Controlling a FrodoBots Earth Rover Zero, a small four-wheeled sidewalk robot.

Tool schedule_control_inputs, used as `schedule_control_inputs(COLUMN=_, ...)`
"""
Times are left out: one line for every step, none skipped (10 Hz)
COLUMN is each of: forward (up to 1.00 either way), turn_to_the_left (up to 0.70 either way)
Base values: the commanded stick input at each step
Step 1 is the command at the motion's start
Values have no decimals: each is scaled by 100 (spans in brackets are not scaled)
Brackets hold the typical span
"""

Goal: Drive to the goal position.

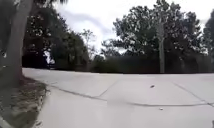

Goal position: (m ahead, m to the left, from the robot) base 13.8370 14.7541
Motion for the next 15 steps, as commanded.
schedule_control_inputs(forward=85, turn_to_the_left=0)
schedule_control_inputs(forward=85, turn_to_the_left=0)
schedule_control_inputs(forward=85, turn_to_the_left=0)
schedule_control_inputs(forward=85, turn_to_the_left=0)
schedule_control_inputs(forward=85, turn_to_the_left=0)
schedule_control_inputs(forward=85, turn_to_the_left=0)
schedule_control_inputs(forward=85, turn_to_the_left=0)
schedule_control_inputs(forward=85, turn_to_the_left=0)
schedule_control_inputs(forward=85, turn_to_the_left=0)
schedule_control_inputs(forward=85, turn_to_the_left=0)
schedule_control_inputs(forward=85, turn_to_the_left=0)
schedule_control_inputs(forward=85, turn_to_the_left=0)
schedule_control_inputs(forward=85, turn_to_the_left=0)
schedule_control_inputs(forward=85, turn_to_the_left=0)
schedule_control_inputs(forward=85, turn_to_the_left=0)
